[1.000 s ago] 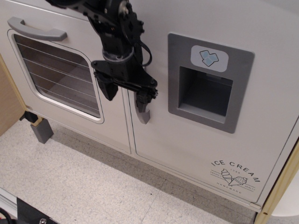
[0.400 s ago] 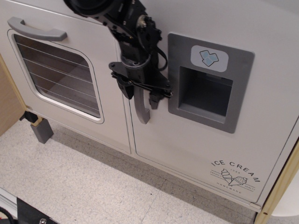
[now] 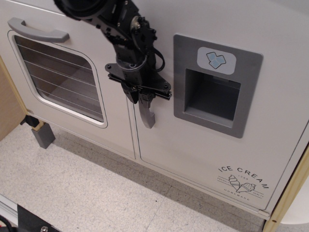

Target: Open fridge

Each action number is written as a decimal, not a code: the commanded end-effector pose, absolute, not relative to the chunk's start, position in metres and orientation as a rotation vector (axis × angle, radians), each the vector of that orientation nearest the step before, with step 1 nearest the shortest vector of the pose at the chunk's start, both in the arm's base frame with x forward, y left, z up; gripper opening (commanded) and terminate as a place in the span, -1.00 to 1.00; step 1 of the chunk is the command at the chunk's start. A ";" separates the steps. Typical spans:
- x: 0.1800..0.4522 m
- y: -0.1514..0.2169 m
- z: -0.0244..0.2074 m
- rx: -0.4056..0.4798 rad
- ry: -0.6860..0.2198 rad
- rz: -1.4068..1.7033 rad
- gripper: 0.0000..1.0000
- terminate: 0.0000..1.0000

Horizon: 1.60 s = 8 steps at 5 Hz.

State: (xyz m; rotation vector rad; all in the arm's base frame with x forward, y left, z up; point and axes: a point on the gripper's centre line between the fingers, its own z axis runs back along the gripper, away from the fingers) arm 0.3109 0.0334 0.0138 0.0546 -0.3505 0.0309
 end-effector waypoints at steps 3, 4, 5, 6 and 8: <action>0.222 0.039 0.055 0.032 -0.250 -0.042 1.00 -1.00; 0.199 0.063 0.074 0.012 -0.214 0.020 1.00 -1.00; 0.192 0.106 0.097 0.012 -0.214 0.153 1.00 -1.00; 0.204 0.143 0.109 0.035 -0.229 0.289 1.00 -1.00; 0.250 0.177 0.133 0.043 -0.260 0.559 1.00 -1.00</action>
